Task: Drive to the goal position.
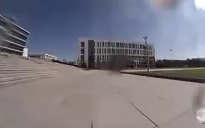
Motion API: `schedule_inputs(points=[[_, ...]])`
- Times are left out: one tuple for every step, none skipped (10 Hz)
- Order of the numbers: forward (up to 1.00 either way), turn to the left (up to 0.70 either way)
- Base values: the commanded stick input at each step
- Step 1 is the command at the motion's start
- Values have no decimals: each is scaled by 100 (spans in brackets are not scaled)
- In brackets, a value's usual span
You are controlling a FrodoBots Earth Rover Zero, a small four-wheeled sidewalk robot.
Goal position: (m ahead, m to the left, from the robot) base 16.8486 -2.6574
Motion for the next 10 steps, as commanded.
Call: schedule_inputs(points=[[67, 0], [67, 0], [67, 0], [68, 0], [68, 0], [68, 0], [68, 0], [69, 0], [70, 0], [70, 0]])
